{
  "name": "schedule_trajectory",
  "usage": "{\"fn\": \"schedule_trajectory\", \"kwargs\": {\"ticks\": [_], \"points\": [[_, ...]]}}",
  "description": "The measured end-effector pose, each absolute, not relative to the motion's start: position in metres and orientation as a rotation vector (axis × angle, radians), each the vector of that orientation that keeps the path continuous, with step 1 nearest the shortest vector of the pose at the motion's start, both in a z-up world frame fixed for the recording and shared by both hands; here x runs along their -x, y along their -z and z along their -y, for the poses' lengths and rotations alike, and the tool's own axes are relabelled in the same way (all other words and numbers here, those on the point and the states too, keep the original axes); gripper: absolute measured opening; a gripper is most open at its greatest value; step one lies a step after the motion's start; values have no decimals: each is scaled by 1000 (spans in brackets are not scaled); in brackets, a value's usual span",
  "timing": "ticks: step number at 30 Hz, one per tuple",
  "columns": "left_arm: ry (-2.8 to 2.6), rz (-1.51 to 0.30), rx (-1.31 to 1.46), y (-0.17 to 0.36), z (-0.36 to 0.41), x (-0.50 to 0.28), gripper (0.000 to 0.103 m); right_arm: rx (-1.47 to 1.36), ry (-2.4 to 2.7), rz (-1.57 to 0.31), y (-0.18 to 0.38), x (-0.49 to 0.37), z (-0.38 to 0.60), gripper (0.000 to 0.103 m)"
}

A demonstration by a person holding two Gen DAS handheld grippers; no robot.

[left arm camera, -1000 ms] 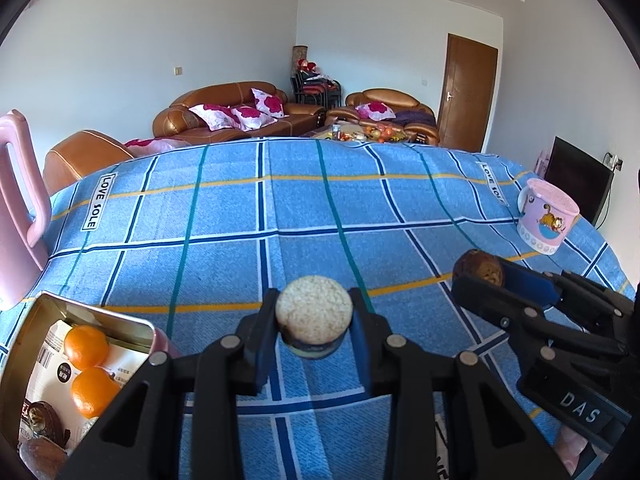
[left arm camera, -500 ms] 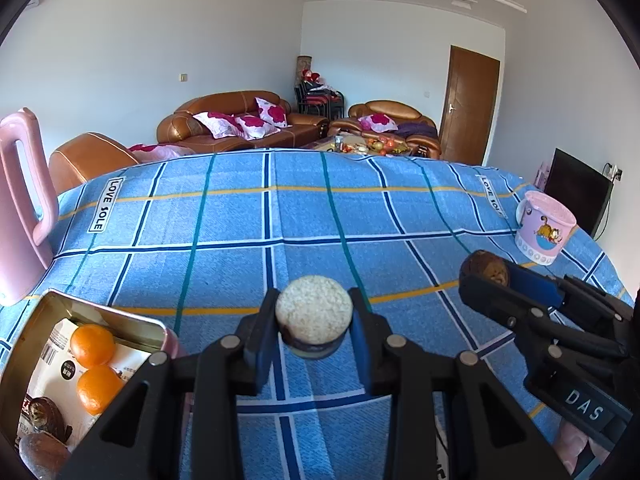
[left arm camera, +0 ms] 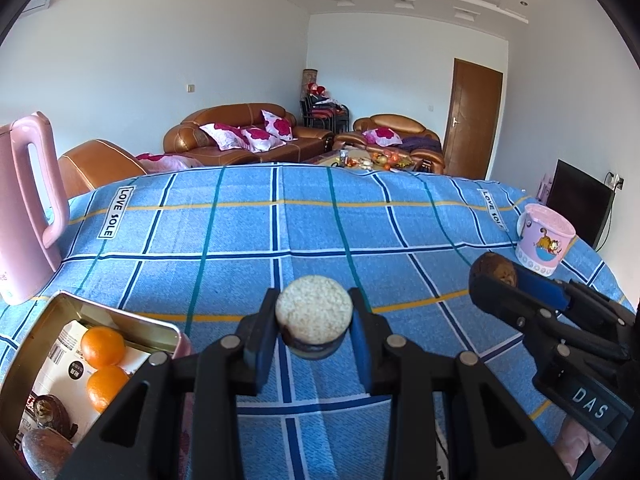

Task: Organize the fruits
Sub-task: 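Lift the cake with the left tool while the right tool lifts the brown fruit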

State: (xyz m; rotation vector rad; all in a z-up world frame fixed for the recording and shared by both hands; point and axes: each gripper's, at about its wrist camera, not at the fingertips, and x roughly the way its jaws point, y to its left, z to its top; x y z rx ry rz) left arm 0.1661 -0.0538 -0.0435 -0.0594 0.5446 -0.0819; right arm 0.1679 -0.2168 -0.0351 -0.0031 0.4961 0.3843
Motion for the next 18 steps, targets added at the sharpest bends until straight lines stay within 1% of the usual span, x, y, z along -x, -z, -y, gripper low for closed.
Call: {"fn": "schedule_trajectory", "kwargs": {"ticks": [18], "points": [[59,-465,30,36,57,-153,35,22,-380,-423,30,-154,216,39]]}}
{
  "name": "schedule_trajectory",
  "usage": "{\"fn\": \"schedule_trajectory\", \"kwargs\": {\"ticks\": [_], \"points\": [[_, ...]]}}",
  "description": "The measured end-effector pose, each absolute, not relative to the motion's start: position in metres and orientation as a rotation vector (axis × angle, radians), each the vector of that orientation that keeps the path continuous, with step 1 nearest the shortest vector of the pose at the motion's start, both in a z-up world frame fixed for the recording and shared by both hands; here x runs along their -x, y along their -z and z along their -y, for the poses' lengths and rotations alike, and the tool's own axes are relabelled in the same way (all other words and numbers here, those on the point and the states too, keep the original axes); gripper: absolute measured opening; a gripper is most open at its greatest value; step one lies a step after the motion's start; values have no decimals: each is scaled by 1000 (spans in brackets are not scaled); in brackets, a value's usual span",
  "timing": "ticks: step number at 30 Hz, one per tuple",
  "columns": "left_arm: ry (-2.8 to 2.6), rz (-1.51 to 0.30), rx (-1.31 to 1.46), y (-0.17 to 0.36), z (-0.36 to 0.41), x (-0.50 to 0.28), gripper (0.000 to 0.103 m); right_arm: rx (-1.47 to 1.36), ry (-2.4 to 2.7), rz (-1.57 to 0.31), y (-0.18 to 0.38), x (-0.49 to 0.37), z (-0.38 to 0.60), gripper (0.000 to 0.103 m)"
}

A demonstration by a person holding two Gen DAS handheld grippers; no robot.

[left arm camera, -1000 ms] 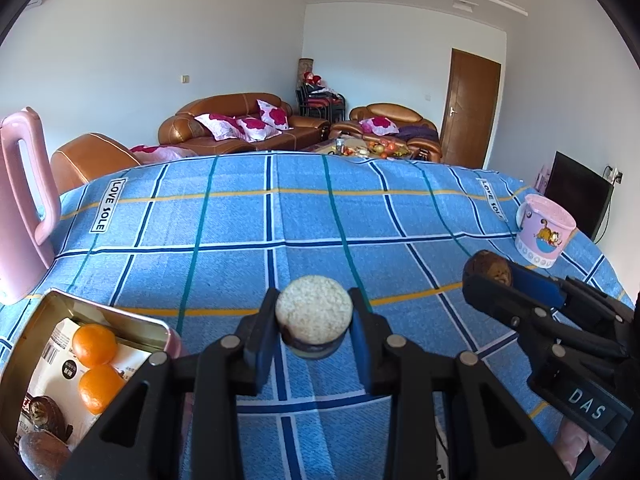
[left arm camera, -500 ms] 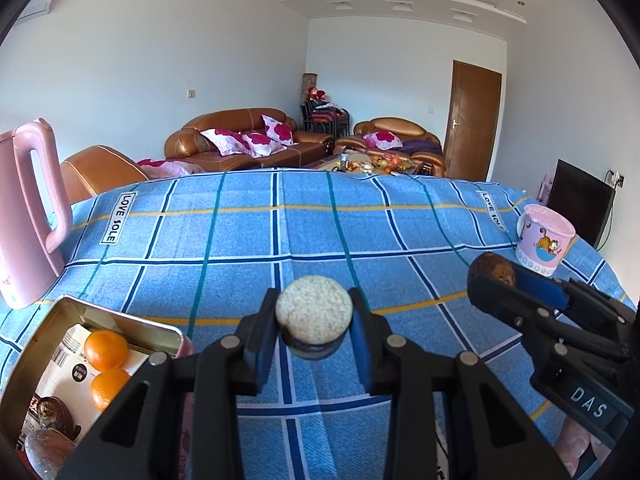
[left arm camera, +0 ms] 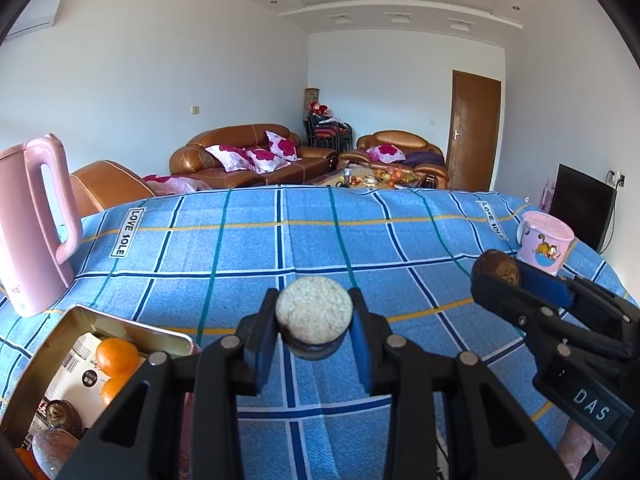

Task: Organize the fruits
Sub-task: 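Lift the cake with the left tool while the right tool lifts the brown fruit, then carry the cake and brown fruit over the tin with the left and right tools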

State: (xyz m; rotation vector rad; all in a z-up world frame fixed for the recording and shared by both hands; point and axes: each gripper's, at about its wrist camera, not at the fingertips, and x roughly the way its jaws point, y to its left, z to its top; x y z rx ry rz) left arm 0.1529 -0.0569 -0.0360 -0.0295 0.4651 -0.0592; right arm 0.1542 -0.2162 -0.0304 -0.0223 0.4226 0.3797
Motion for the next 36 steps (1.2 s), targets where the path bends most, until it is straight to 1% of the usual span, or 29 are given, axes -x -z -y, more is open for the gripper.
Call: {"fn": "schedule_trajectory", "kwargs": {"ticks": [13,23,36], "points": [[38,-389,-7,30,64,-137,35,72,-379,-329,25,-137,210,39],[22,-351,-11,27,62,-125,35,79,-380,-301,24,-127,209,39],[29,-352,-6,28,59,-115,35,96,-409,-299,23,-109,199,39]]}}
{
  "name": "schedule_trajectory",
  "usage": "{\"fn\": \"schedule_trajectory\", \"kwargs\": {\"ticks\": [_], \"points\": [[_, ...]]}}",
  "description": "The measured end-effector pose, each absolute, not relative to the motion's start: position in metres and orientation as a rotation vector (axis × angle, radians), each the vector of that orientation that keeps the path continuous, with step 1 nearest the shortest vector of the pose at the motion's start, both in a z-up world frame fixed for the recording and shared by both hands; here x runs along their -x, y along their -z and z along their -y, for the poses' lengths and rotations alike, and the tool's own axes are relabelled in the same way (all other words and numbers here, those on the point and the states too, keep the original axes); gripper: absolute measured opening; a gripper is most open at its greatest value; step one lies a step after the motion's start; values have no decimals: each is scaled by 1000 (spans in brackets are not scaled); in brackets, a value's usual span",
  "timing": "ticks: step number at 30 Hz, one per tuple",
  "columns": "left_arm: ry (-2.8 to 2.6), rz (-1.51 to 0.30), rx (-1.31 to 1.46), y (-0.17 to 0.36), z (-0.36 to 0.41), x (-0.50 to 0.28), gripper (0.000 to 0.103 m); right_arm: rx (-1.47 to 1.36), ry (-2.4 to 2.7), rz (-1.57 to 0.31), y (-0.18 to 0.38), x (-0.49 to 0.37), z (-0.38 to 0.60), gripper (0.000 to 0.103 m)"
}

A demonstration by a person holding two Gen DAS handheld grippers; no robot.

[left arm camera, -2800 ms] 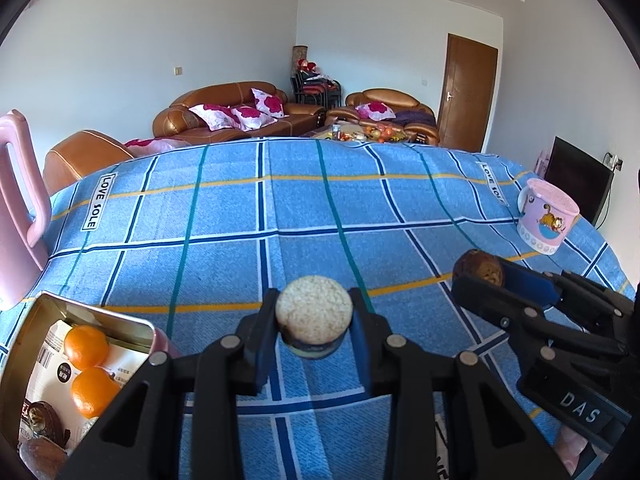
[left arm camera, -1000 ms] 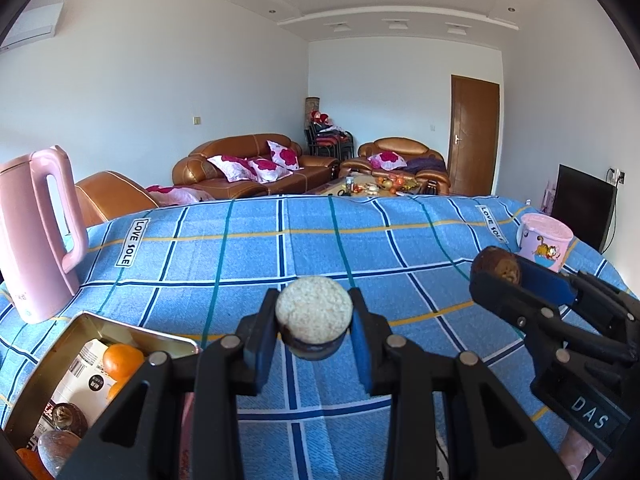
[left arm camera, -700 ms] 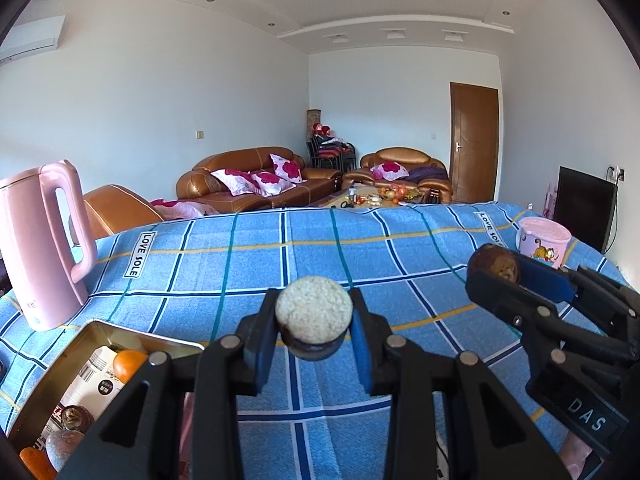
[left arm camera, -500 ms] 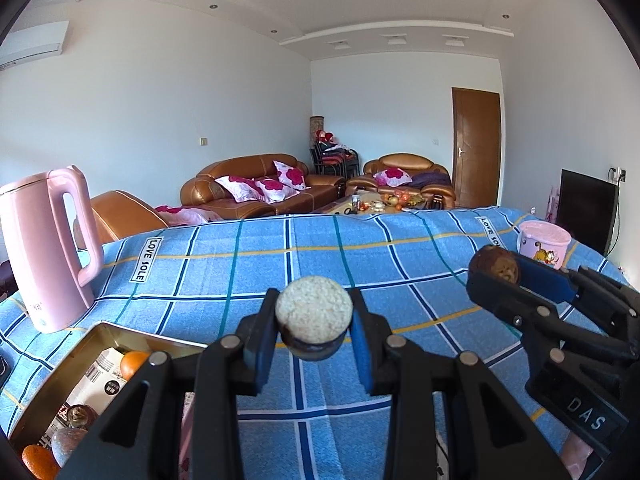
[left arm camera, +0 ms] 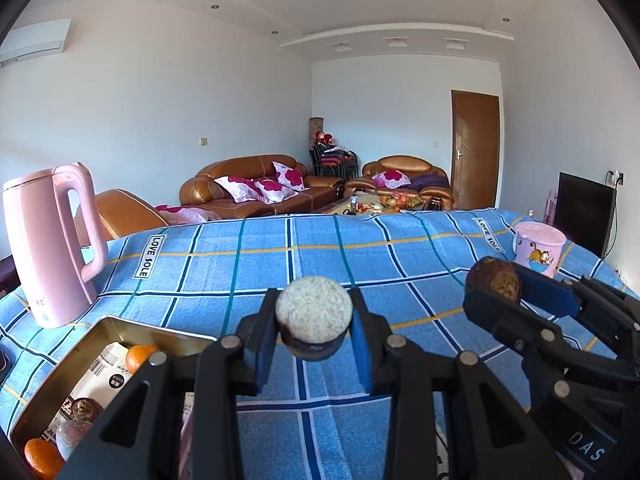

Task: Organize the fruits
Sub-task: 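Carry the cake and brown fruit over the tin with the left and right tools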

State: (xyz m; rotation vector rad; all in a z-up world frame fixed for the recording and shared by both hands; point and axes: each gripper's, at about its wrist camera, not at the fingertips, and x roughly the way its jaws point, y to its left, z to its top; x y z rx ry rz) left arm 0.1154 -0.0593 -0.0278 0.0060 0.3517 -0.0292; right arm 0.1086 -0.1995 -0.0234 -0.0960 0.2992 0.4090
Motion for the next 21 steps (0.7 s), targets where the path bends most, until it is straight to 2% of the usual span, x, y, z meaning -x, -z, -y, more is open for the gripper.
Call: {"fn": "schedule_trajectory", "kwargs": {"ticks": [21], "points": [[-71,-371,22,18,-5,-64,35,136,-548,-367,29,-95,130,39]]}}
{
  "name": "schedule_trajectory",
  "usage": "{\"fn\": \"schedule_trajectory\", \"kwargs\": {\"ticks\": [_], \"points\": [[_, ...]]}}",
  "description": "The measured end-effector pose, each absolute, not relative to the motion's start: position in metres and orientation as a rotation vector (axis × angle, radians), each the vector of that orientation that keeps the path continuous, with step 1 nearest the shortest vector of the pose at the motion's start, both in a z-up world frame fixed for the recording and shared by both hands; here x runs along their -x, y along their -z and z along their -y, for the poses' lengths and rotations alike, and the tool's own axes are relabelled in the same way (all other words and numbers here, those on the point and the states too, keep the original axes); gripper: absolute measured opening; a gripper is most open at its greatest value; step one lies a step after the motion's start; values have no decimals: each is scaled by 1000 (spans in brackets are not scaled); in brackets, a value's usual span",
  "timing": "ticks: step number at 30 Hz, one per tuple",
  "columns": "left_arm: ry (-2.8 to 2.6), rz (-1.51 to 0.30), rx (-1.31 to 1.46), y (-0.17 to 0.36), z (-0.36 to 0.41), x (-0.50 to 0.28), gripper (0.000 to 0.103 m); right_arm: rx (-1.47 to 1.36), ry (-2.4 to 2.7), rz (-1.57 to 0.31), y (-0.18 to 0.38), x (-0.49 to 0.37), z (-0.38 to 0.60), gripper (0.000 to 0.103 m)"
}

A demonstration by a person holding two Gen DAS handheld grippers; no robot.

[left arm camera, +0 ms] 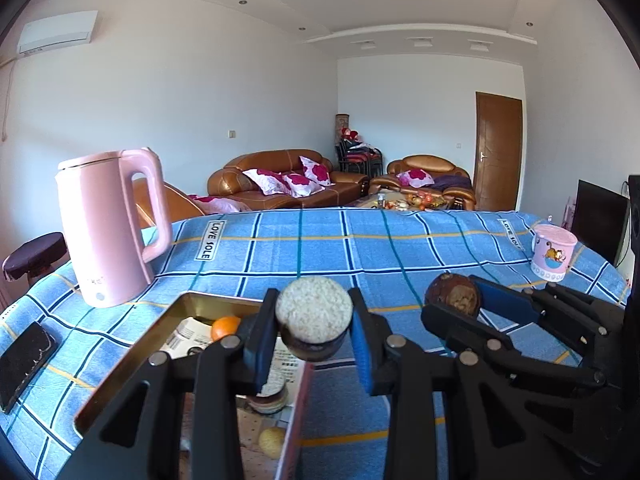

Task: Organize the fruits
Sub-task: 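Carry the cake and brown fruit over the tin with the left and right tools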

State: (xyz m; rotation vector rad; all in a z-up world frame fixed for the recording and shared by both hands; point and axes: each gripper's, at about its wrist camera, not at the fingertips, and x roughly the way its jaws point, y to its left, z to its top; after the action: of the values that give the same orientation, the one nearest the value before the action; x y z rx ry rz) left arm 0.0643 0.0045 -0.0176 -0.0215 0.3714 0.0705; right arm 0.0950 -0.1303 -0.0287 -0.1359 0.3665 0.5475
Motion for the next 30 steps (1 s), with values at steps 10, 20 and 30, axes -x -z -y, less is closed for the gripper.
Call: {"fn": "schedule_trajectory", "kwargs": {"ticks": [10,20,30], "points": [[-165,-394,37,19,-47,-50,35,152,-629,-364,23,-87,92,39],[-263,-398,31,20,-82,-37,35,168,-701,-361,17,-82,61,39],[-312,-411,42,21,-105,-31,35,187,-743,-359,14,-79,36,39]]}}
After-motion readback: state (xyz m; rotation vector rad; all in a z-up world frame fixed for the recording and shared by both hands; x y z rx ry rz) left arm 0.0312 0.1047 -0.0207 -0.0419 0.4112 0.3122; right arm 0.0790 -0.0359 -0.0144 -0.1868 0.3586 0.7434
